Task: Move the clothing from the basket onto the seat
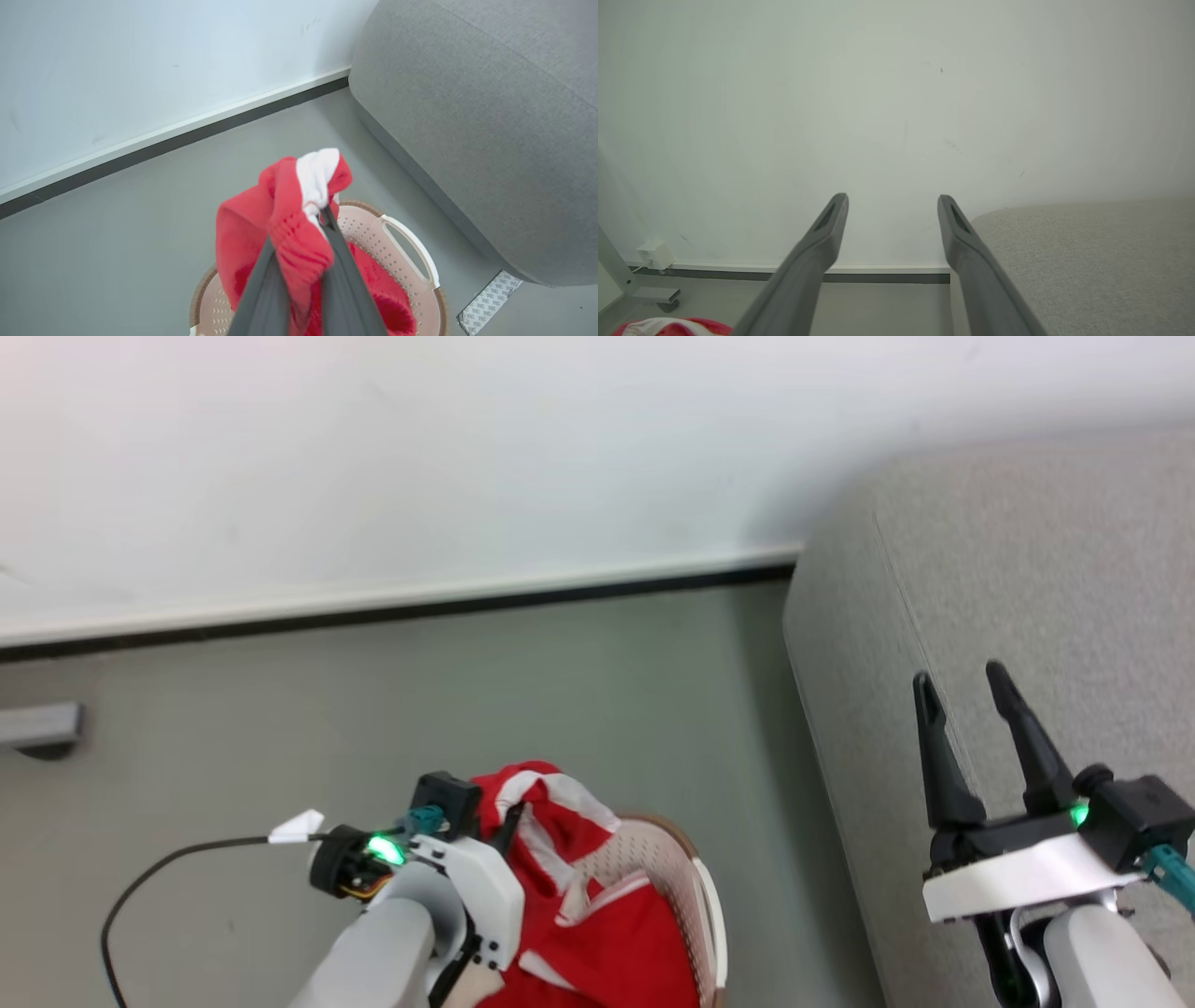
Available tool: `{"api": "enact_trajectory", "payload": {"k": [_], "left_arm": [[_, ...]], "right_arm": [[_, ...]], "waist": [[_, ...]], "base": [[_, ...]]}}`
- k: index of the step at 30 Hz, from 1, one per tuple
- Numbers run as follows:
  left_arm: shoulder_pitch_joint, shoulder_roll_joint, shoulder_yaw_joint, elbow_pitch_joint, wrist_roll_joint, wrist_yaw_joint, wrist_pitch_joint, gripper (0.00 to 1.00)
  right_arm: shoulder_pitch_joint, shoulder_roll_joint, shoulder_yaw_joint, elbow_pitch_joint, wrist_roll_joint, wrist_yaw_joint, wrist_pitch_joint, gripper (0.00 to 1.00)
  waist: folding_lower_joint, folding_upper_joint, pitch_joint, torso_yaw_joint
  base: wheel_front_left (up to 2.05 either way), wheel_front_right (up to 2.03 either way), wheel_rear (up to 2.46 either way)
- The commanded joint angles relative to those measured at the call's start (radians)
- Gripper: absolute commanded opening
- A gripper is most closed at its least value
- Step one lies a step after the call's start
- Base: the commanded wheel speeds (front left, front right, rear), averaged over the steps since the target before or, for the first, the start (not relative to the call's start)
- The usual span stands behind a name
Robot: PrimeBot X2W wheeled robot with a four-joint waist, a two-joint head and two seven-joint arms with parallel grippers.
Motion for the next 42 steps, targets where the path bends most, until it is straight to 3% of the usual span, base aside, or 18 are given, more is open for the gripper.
{"api": "enact_trajectory", "payload": {"k": [1,9,20,32,42], "left_arm": [[0.019,0.004,-0.012,-0.02,-0.02,0.002,-0.006,0.0],[0.046,0.003,-0.07,-0.166,-0.093,0.024,-0.009,0.0],[0.071,0.024,-0.06,-0.416,-0.139,0.079,0.025,0.0],[0.14,0.098,-0.035,-0.742,-0.161,0.146,0.149,0.0],[0.173,0.119,-0.046,-0.859,-0.159,0.173,0.196,0.0]], "right_arm": [[0.02,-0.012,0.003,0.008,0.007,-0.002,-0.002,1.0],[0.072,-0.018,0.028,0.06,0.028,-0.002,-0.002,1.0],[0.131,-0.012,0.093,0.097,0.056,-0.002,-0.002,1.0],[0.127,-0.013,0.152,0.102,0.088,-0.002,-0.002,1.0],[0.11,-0.026,0.252,0.104,0.128,-0.002,-0.002,1.0]], "waist": [[0.0003,-0.0001,-0.055,0.033],[0.0003,-0.0001,-0.151,0.053],[0.0003,-0.0001,-0.221,0.056],[0.0003,-0.0001,-0.239,0.046],[0.0003,-0.0001,-0.238,0.053]], "base": [[0.0,0.0,0.0],[0.0,0.0,0.0],[0.0,0.0,0.0],[0.0,0.0,0.0],[0.0,0.0,0.0]]}}
